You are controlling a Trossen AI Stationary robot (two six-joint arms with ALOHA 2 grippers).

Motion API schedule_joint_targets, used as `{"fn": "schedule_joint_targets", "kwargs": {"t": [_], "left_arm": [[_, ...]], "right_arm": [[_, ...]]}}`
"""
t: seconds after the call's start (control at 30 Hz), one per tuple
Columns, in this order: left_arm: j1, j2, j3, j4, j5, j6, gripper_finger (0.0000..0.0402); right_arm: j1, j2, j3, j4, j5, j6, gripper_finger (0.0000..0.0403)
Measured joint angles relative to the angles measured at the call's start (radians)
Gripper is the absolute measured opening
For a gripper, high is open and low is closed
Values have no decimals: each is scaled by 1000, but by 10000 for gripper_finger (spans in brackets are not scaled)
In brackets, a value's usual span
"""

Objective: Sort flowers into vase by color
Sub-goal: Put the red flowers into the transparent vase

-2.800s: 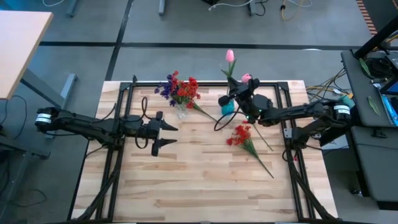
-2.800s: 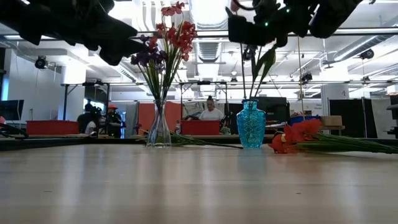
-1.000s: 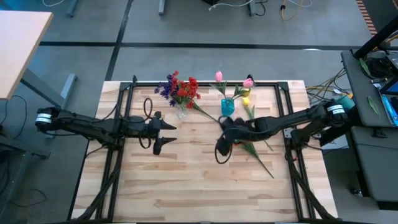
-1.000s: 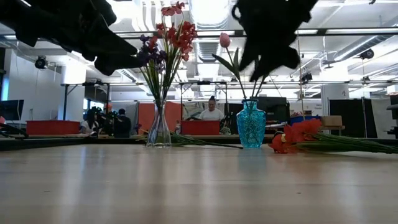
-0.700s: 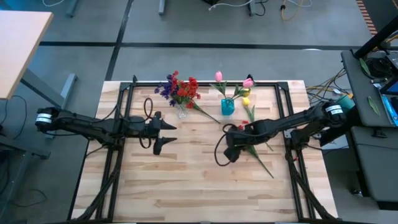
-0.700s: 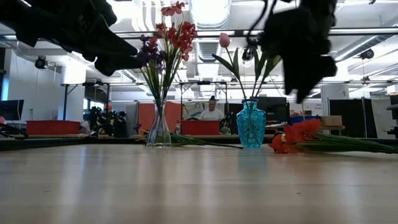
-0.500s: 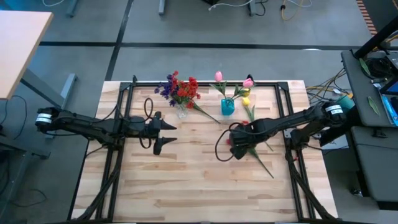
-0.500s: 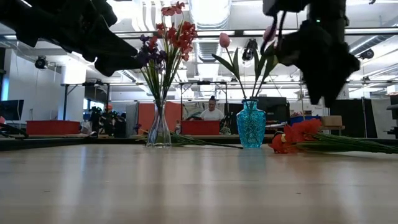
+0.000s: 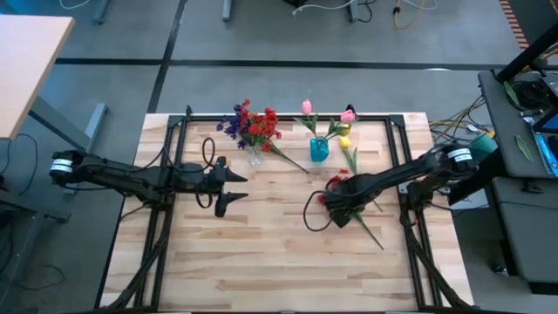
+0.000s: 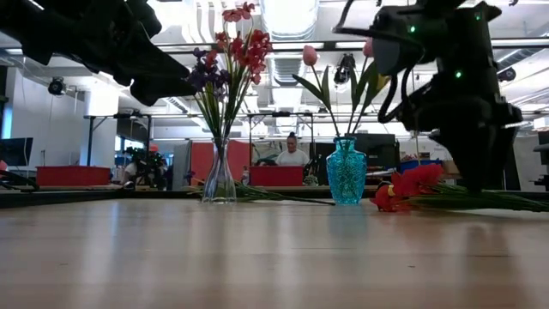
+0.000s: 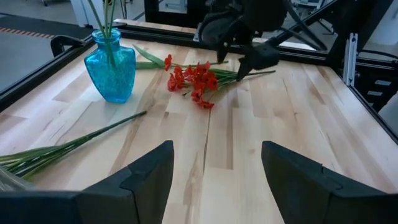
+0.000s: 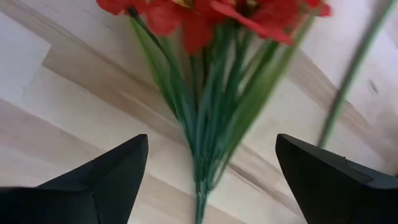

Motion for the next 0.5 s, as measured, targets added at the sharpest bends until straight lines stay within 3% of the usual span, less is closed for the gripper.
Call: {"fn": "schedule_joint_targets", "kwargs": {"t": [0.3, 0.5], "left_arm": [[0, 0, 0, 0, 0, 0, 227], [0, 0, 0, 0, 0, 0, 227]], "right_arm": [[-3, 107, -2, 51, 0, -29, 339], [-7, 136, 0, 63, -8, -29, 278]]}}
